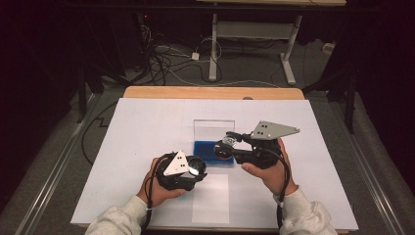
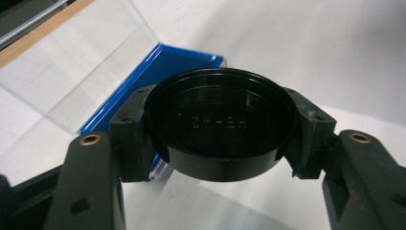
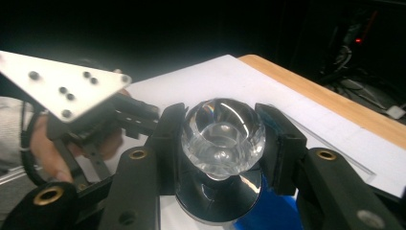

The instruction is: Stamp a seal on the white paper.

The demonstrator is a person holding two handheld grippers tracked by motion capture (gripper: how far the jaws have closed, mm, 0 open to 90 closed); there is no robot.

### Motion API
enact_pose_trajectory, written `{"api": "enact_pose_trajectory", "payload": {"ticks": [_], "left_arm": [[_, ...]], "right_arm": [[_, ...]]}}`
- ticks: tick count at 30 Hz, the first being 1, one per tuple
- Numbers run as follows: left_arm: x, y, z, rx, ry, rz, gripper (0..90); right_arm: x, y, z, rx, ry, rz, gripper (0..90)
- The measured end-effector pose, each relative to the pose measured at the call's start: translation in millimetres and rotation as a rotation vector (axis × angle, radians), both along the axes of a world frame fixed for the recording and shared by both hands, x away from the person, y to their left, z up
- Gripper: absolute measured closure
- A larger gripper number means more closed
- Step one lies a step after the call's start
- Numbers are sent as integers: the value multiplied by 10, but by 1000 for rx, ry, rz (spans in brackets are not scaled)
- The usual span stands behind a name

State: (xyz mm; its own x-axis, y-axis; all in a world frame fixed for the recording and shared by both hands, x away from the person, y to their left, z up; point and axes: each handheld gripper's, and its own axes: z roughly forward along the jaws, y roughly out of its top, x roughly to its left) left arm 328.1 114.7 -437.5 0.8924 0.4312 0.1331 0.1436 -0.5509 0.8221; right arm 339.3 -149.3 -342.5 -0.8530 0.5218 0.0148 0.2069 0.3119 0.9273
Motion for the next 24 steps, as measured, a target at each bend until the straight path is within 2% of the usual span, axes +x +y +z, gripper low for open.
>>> {"api": "enact_pose_trajectory", "payload": {"ticks": [11,24], "left_arm": [[-4,-111,44,-64,15,-22,365],[-15,-187,95,-88,5,-33,365]], "right_arm": [[-49,152,-66,4,22,56,566],[-70,288,-163,-14,52,100,566]]}}
